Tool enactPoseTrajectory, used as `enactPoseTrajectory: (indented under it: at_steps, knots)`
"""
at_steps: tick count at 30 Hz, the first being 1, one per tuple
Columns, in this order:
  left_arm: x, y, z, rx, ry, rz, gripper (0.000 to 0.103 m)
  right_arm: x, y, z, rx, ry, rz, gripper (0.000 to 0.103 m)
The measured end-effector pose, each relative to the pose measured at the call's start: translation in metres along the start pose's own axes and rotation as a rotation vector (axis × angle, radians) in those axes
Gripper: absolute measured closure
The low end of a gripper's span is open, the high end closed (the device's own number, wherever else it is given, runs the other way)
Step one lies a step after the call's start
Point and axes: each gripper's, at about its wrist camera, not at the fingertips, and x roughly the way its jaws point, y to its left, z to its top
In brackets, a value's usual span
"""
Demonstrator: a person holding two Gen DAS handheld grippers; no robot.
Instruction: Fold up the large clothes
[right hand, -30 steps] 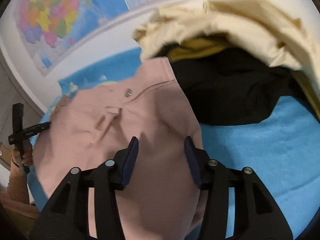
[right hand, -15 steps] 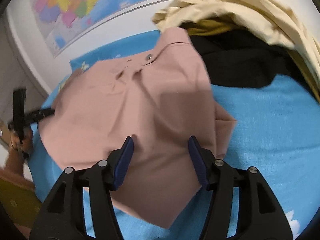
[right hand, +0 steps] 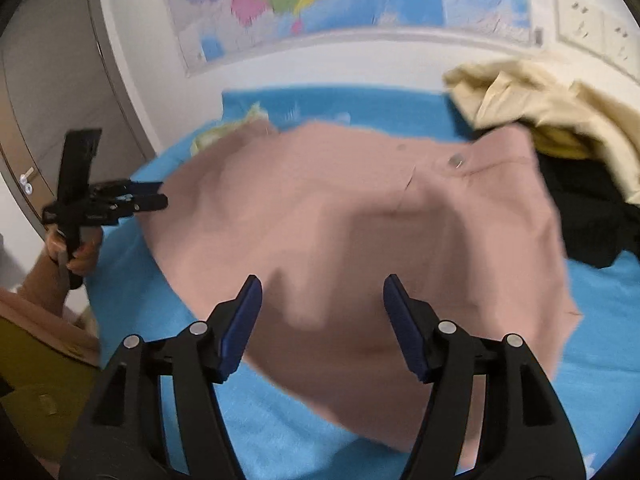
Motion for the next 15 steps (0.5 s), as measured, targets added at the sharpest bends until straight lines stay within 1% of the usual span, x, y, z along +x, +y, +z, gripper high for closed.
enactPoseTrajectory:
  at_steps: [2, 3, 4, 6, 8, 9, 11, 13, 15]
  knots:
    - [0.006, 0.005, -0.001, -0.032, 0.011, 0.009, 0.033, 0.012, -0.009, -0.003, 0.044, 0.031, -0.003, 0.042]
    - [0.006, 0.007, 0.000, -0.047, 0.016, 0.008, 0.033, 0.014, -0.013, -0.002, 0.072, 0.032, 0.007, 0.042]
    - [0.004, 0.007, 0.001, -0.048, 0.011, 0.013, 0.033, 0.013, -0.012, -0.002, 0.073, 0.031, 0.004, 0.042]
    - [-0.001, 0.006, 0.002, -0.050, 0.005, 0.019, 0.033, 0.005, -0.004, 0.003, 0.040, 0.014, -0.019, 0.041]
    - [-0.009, 0.006, 0.001, -0.052, -0.017, 0.019, 0.033, -0.004, 0.002, 0.009, 0.026, -0.019, 0.014, 0.041]
    - [-0.014, 0.006, 0.000, -0.052, -0.030, 0.031, 0.033, -0.008, 0.008, 0.010, 0.010, -0.035, 0.026, 0.040]
    - [-0.021, 0.007, -0.001, -0.062, -0.044, 0.024, 0.033, -0.012, 0.023, 0.015, -0.036, -0.061, 0.043, 0.038]
    - [-0.025, 0.004, -0.002, -0.058, -0.055, 0.026, 0.033, -0.010, 0.040, 0.021, -0.083, -0.069, 0.085, 0.038]
    - [-0.025, 0.002, -0.003, -0.052, -0.052, 0.023, 0.033, -0.001, 0.059, 0.025, -0.117, -0.058, 0.110, 0.038]
